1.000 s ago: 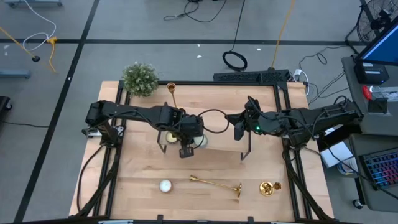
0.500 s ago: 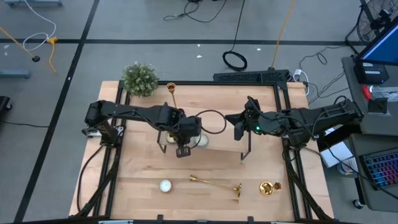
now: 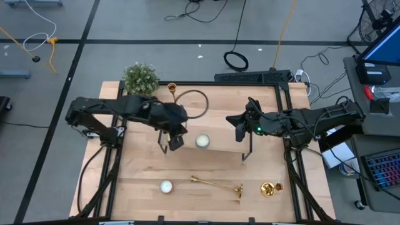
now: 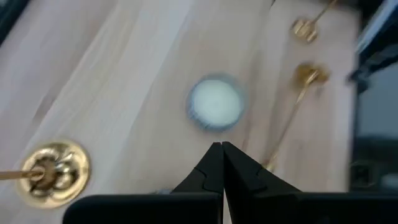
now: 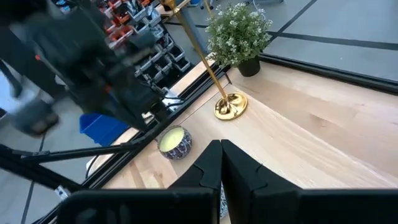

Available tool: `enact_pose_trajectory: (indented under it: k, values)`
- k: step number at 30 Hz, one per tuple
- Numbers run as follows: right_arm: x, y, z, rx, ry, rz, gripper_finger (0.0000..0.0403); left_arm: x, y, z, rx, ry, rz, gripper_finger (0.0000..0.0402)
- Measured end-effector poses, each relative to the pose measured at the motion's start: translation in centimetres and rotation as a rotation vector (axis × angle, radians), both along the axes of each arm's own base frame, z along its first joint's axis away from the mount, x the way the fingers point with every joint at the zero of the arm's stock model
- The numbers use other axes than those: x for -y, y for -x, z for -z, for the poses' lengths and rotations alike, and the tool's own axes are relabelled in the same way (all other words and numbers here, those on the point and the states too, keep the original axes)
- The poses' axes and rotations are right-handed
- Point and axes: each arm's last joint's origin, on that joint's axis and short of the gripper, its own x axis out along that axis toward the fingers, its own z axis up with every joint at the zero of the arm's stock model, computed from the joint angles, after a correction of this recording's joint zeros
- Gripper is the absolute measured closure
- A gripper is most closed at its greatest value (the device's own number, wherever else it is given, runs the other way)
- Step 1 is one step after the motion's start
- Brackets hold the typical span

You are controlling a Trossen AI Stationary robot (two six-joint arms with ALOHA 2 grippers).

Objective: Pick & Place candle stick holders
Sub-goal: Put the left gold candle holder on the shelf

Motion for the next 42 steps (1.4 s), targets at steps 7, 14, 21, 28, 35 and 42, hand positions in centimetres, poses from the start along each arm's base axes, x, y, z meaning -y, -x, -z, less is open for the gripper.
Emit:
enact_pose_trajectory:
  k: [7,14,21,28,35,42]
  values:
    - [-0.4,0.1,-0.1,-0.022,-0.011,-0.176,0.0403,1.0,2.2,-2.7,0.133,0.155,0.077,0.0401]
    - [-0.9,0.4,-0.4,-0.013,-0.084,-0.367,0.0403,3.3,3.0,-3.1,0.129,0.253,0.144,0.0401]
    - [-1.9,0.6,-0.3,-0.028,-0.206,-0.496,0.0403,6.9,3.0,-2.5,0.094,0.290,0.123,0.0400]
    - [-3.9,0.9,0.0,-0.061,-0.249,-0.602,0.0403,11.2,2.8,-2.5,0.206,0.333,0.005,0.0398]
    - [-7.1,0.8,1.2,-0.138,-0.284,-0.718,0.0403,15.4,2.6,-1.6,0.283,0.389,-0.112,0.0397]
    - [-10.0,-1.7,4.5,-0.257,-0.351,-0.706,0.0403,19.1,1.6,1.5,0.216,0.400,-0.156,0.0397]
